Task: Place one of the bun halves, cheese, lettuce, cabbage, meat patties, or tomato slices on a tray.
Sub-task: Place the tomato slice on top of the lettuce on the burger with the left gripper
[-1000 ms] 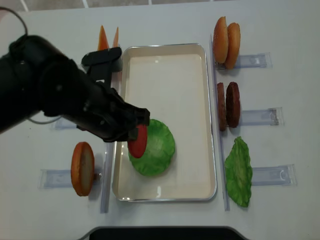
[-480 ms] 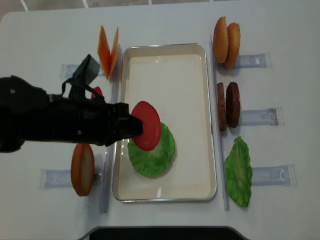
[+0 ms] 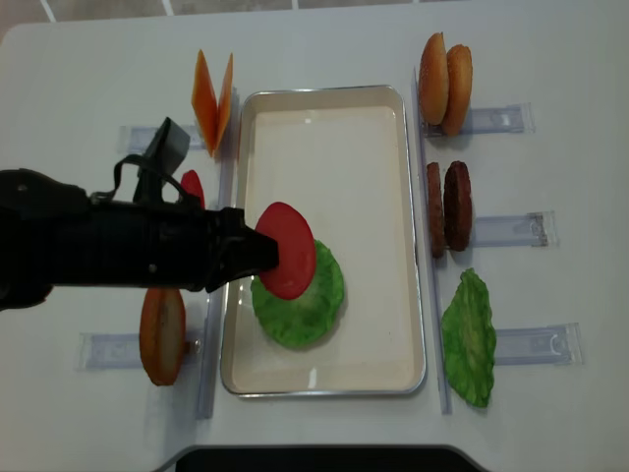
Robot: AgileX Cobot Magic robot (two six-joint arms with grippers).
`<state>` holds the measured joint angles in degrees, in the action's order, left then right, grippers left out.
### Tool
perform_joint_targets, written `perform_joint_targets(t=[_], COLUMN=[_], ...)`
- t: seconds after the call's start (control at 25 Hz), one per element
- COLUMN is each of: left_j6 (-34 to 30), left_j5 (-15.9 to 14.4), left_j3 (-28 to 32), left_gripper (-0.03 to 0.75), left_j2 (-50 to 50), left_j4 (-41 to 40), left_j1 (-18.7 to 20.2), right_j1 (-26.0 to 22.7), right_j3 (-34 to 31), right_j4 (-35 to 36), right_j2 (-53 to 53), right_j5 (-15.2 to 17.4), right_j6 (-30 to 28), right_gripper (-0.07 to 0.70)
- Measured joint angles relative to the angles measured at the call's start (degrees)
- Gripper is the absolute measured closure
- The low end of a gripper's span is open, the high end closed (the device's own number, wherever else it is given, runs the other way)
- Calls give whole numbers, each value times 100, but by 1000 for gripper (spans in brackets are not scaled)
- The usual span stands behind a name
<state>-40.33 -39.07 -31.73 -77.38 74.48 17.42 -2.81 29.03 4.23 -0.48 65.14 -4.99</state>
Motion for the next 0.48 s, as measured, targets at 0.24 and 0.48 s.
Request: perform_joint_targets(t=[0.24,0.48], left_j6=[-255,-721], left_j5=[-42,-64], left_j3=[0,0], left_gripper=[662,662], left_j2=[-564,-939], left_j4=[138,505], left_j1=[0,0], right_j1=[0,0], right_j3=[0,0], right_j4=[0,0], right_j2=[0,0], right_j5=[0,0], right_j6=[0,0], right_gripper=[400,400])
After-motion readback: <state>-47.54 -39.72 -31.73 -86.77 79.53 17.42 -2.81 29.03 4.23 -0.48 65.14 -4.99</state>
